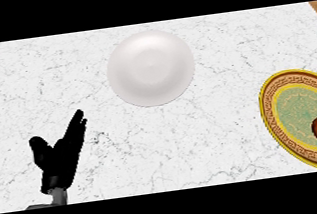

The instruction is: Pick the tomato from the plate and place it in the plate

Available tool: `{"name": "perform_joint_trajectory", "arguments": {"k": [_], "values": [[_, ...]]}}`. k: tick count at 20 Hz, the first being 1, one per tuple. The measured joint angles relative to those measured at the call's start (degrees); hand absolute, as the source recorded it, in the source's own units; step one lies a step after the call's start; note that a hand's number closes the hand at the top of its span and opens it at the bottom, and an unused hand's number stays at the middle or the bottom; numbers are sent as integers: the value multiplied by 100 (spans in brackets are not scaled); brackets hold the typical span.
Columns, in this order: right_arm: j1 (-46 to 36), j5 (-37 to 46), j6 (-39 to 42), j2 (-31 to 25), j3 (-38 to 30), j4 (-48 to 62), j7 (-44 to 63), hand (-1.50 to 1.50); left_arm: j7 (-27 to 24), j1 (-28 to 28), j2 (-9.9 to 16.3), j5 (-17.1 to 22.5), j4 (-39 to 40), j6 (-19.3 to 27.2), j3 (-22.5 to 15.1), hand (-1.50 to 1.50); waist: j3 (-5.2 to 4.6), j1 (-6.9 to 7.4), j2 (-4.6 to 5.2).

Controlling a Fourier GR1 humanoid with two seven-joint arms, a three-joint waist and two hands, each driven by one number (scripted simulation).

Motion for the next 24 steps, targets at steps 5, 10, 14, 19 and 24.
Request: {"name": "perform_joint_trajectory", "arguments": {"k": [5,10,14,19,24], "values": [[-364,276,9,104,30,456,-32,-150,-91,2,-79,-38,66,-110,72,0,7,6,-6],[-521,490,132,166,35,697,-103,150,0,-71,-191,-170,94,-89,114,0,9,5,-9],[-687,945,-61,129,275,1128,-316,150,-110,-33,-270,-299,94,-37,83,0,5,16,-11],[-751,1268,-317,163,270,1206,-509,150,84,-50,-308,-324,12,-67,152,0,-20,11,-20],[-623,1466,-766,312,212,1094,-703,150,62,-40,-340,-338,47,-138,234,0,-19,-2,-24]]}}
